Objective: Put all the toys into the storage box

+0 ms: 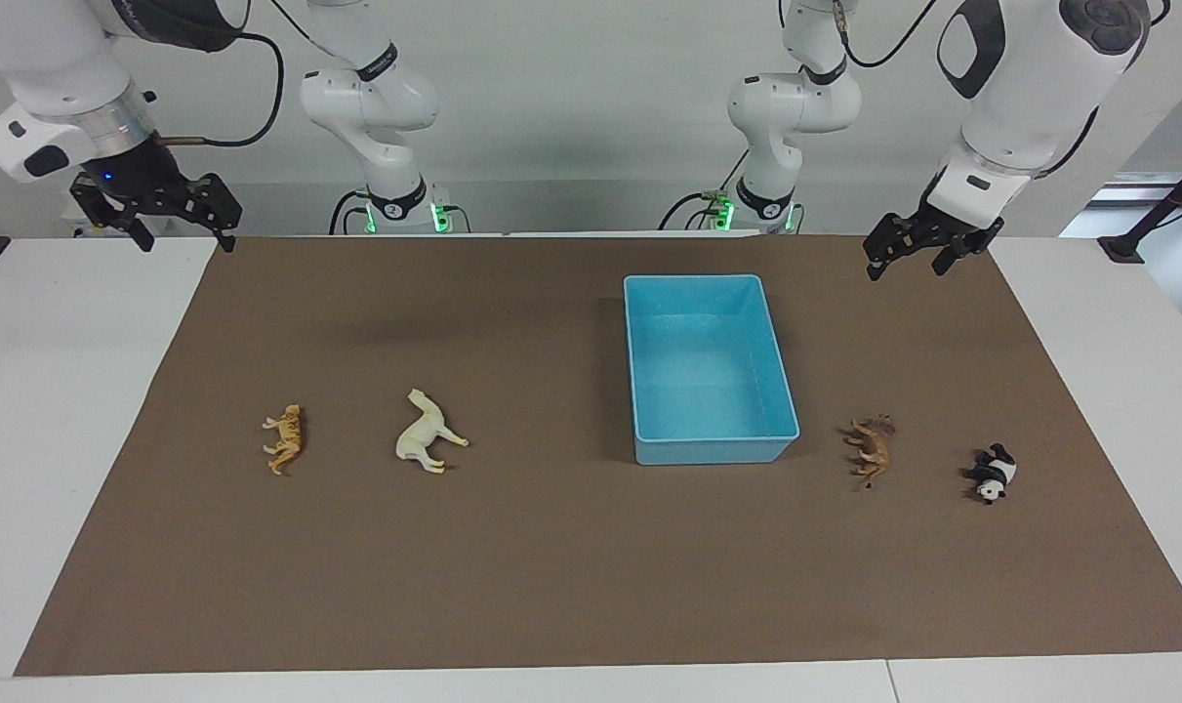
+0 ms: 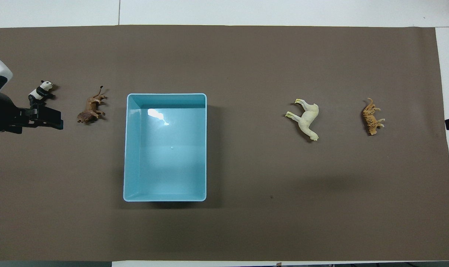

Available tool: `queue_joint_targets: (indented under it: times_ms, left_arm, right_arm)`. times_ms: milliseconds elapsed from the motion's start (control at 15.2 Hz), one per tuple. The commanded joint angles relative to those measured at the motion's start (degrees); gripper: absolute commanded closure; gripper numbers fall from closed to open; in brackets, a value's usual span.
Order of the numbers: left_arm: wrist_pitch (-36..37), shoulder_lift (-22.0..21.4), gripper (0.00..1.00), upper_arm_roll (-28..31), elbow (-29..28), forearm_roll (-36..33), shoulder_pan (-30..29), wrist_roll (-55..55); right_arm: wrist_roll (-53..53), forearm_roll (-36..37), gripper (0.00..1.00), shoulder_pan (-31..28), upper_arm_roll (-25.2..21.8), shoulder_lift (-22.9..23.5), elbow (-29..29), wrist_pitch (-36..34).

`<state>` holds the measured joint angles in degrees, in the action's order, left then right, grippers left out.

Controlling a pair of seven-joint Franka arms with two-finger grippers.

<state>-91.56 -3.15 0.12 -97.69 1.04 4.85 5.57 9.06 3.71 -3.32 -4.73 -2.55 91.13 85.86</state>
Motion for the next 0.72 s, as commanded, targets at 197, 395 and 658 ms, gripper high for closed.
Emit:
queue_joint_targets:
  times_ms: [197,395,658]
  left_arm:
    - [1.82,-0.10,0.00,-0.21,0.40,0.89,-0.80,-0.56]
    - [-2.88,-0.45,0.00,-0.21,-1.87,0.81,-0.89,-0.29]
    - [-25.56,-2.22,0.00,-0.21,-15.24,0.81,-1.59,-4.40]
  right_arm:
    - [-0.80,-0.02,0.00,-0.28,0.25,0.09,-0.25,-0.61]
    - [-0.10,0.07,0.00,-0.81,0.25,-0.43,1.06,-0.26]
    - [-0.10,0.16,0.00,-1.16,0.16,-1.49,7.64,5.00]
